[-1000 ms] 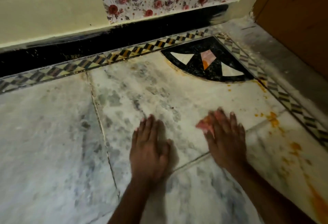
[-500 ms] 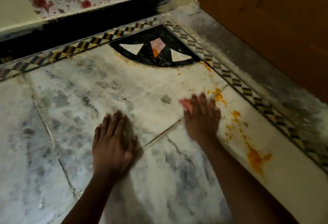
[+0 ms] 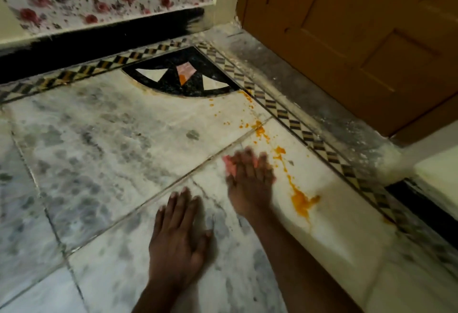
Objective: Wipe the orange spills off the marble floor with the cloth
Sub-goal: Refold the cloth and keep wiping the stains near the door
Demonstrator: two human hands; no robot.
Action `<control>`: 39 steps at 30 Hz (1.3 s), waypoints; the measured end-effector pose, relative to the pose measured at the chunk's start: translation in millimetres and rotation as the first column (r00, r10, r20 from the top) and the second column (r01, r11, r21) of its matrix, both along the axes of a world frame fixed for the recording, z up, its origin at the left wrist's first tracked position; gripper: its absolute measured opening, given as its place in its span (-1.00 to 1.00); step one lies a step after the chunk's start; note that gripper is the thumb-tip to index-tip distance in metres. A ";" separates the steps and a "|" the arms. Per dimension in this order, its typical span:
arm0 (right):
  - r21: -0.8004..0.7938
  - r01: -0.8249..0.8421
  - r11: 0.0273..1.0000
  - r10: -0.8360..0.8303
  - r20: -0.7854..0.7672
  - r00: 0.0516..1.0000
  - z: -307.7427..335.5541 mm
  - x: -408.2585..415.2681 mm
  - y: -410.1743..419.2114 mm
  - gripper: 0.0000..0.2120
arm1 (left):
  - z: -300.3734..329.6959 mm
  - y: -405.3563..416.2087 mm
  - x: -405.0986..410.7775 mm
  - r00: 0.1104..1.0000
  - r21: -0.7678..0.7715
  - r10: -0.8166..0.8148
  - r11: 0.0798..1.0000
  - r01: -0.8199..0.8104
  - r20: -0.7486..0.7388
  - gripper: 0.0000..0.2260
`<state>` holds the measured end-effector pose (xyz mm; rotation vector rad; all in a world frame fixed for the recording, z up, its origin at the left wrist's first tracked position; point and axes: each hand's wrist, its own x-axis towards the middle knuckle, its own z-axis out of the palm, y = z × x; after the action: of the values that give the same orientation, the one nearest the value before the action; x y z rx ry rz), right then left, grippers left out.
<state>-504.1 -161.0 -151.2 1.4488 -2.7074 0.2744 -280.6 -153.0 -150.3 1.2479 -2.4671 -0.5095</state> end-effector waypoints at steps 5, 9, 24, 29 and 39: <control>0.046 -0.250 0.967 0.252 -0.050 0.966 4.0 12.1 125.2 -0.36 | -1.3 15.5 -13.9 0.999 -0.006 0.011 1.000 -0.011 0.037 -0.33; 0.034 0.137 0.990 -0.137 -0.013 0.990 4.1 -41.4 136.2 -0.38 | -5.8 20.5 -9.8 0.997 -0.004 -0.034 0.999 0.034 0.066 -0.31; 0.097 0.144 0.985 -0.150 0.059 0.987 7.6 -21.9 229.2 -0.36 | 8.8 90.6 -55.4 0.960 0.014 -0.280 0.960 0.280 0.012 -0.30; 0.158 -0.151 0.976 0.153 0.003 0.988 12.1 -10.6 282.8 -0.37 | 9.2 95.8 -93.8 0.939 0.028 -0.337 0.940 0.340 -0.070 -0.31; 0.170 -0.066 0.983 0.047 0.110 0.993 21.4 -60.7 278.6 -0.40 | 14.2 119.4 -115.0 0.981 -0.036 -0.185 0.982 0.187 0.057 -0.43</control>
<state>-564.7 117.6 -129.8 1.6012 -2.8408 0.1233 -395.7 -33.6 -136.1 1.0330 -2.6409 -0.4746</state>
